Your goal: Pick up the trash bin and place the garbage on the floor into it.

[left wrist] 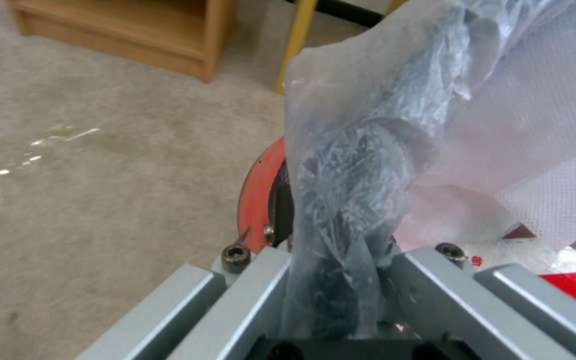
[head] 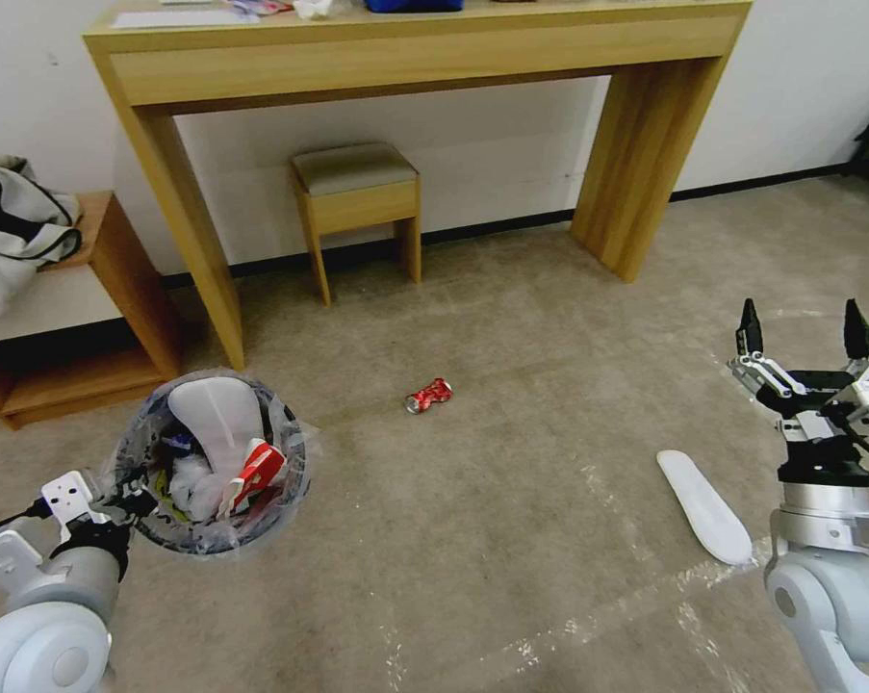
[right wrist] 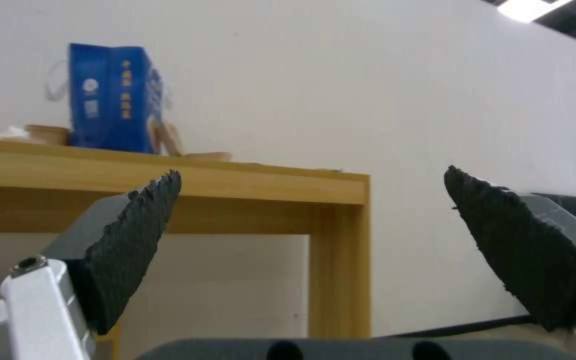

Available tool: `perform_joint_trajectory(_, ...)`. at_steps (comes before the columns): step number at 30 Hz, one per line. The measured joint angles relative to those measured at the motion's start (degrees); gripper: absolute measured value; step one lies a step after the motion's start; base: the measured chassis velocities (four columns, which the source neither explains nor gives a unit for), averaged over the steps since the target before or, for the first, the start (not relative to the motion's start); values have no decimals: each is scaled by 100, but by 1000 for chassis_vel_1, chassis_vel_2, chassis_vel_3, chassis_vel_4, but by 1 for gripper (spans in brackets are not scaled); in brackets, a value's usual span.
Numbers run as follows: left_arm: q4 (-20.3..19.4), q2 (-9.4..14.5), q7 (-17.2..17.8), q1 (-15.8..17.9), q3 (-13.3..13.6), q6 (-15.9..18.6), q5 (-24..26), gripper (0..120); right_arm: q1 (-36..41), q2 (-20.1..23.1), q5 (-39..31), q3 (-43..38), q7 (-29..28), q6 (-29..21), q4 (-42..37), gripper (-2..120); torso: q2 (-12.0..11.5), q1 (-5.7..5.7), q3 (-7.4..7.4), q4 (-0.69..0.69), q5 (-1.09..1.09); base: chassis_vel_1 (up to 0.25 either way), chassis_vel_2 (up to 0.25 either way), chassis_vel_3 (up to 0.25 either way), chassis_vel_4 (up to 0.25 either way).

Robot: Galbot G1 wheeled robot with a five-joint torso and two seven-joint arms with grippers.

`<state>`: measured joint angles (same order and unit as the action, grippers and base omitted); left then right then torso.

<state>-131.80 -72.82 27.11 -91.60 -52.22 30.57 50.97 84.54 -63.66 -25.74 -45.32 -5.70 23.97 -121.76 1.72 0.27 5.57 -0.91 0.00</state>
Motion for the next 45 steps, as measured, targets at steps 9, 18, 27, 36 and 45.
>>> perform_joint_trajectory(9,-27,-6,-5,-53,-24,2,7,0,38,-41,24,-9,0,11,-27,100,0,0,0,-1,0,-85,-76,-80,-82)
perform_joint_trajectory(18,-30,-4,11,-56,-43,4,30,0,45,-59,40,-19,0,38,-23,100,0,0,0,-1,0,-48,-52,-44,-41)
perform_joint_trajectory(27,5,13,42,-34,-76,11,68,0,54,-57,39,-24,14,44,0,100,0,0,0,0,0,0,0,0,0)
perform_joint_trajectory(36,23,10,62,-15,-78,24,84,0,35,-50,45,-22,32,47,66,100,0,0,0,0,0,-4,3,3,-6)
perform_joint_trajectory(45,24,-3,70,-1,-79,30,88,0,16,-12,45,-12,32,56,96,100,0,0,1,0,0,-91,65,75,-86)
